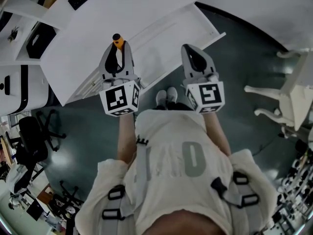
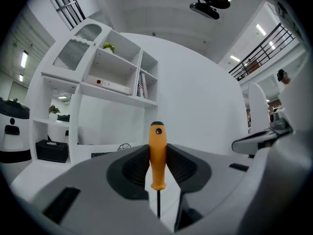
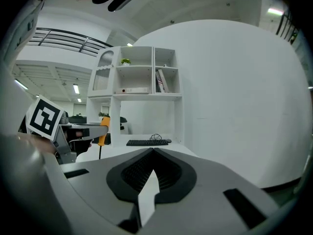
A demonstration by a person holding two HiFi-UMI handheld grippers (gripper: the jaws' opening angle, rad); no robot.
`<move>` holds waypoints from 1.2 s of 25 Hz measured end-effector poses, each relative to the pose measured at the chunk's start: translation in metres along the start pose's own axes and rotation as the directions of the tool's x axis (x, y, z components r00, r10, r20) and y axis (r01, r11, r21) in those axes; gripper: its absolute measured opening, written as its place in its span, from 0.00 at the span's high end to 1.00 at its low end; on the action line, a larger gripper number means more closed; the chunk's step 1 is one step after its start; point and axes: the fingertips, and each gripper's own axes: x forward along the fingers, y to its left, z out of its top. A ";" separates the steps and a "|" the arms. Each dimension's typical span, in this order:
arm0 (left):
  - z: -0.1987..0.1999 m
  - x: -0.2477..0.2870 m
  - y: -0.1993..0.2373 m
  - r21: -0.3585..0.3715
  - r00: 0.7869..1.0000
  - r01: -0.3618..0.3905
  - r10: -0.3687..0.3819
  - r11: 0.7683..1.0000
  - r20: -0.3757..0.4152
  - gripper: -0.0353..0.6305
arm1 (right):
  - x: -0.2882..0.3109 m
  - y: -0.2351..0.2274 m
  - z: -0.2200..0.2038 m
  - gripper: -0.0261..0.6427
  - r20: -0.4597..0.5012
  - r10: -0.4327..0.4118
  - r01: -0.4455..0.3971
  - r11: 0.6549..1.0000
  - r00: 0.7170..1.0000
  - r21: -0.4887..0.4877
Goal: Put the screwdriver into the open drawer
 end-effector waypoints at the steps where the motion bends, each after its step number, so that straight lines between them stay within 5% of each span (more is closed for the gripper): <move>1: -0.001 0.000 -0.001 0.000 1.000 -0.001 0.001 1.000 -0.002 0.79 | 0.000 -0.001 0.000 0.95 -0.001 0.005 -0.005 1.000 1.000 -0.004; 10: -0.010 -0.001 -0.009 0.037 0.999 0.013 -0.011 0.999 -0.044 0.79 | 0.002 0.000 -0.006 0.95 -0.021 0.040 -0.041 0.999 0.999 -0.002; 18: -0.028 0.018 -0.039 0.187 0.975 0.198 -0.174 0.962 -0.141 0.79 | -0.004 0.001 -0.011 0.95 -0.042 0.039 -0.039 0.999 0.998 0.006; 23: -0.056 0.035 -0.056 0.168 0.921 0.344 -0.297 0.924 -0.253 0.79 | -0.010 -0.006 -0.019 0.95 -0.060 0.015 -0.015 1.000 0.998 0.004; 30: -0.134 0.051 -0.074 0.114 0.792 0.490 -0.388 0.864 -0.471 0.79 | -0.023 -0.020 -0.027 0.95 -0.082 -0.055 0.056 0.998 0.995 0.010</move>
